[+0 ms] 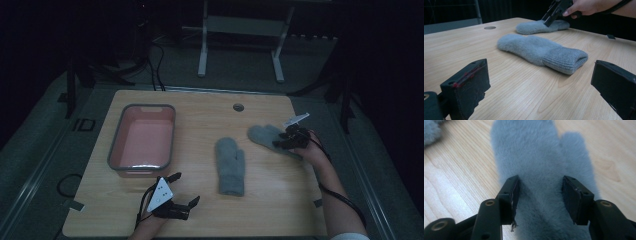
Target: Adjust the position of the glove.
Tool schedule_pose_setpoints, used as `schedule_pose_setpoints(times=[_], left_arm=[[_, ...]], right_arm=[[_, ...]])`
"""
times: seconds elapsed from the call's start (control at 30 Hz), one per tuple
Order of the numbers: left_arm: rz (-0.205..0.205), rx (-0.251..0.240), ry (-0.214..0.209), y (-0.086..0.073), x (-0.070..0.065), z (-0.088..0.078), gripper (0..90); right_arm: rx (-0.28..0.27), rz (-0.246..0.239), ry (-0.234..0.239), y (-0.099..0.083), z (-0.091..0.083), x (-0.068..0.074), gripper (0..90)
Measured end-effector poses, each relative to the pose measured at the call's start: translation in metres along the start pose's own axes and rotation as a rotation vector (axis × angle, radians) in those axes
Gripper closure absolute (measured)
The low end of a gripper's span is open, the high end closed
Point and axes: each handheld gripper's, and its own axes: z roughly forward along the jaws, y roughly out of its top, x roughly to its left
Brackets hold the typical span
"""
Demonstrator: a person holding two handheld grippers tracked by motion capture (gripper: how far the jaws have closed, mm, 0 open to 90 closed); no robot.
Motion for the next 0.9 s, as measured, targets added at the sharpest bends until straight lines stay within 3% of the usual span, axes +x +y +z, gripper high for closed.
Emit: schedule_pose_setpoints(times=[0.13,0.2,0.4,0.5,0.63,0.73,0.9], left_arm=[[-0.003,0.001,-0.002,0.000,0.000,0.000,2.1],[-0.009,0.001,-0.001,0.000,0.000,0.000,2.1],[-0.011,0.002,0.000,0.000,0.001,0.000,2.1],[-0.012,0.002,0.000,0.000,0.001,0.000,2.1],[-0.013,0.002,0.000,0.000,0.001,0.000,2.1],[-0.013,0.001,-0.001,0.000,0.001,0.000,2.1],[-0.013,0.001,-0.001,0.000,0.001,0.000,2.2]], right_arm=[[0.022,-0.049,-0.044,-0.002,0.007,0.008,47.9],[0.013,-0.081,-0.096,-0.004,0.009,0.016,56.8],[-0.031,-0.021,-0.127,-0.008,0.008,0.018,74.7],[-0.048,0.067,-0.137,-0.008,0.004,0.021,82.7],[-0.089,0.213,-0.161,-0.005,-0.009,0.028,83.9],[-0.144,0.280,-0.192,-0.004,-0.022,0.039,84.0],[-0.231,0.386,-0.282,-0.009,-0.052,0.061,84.0]])
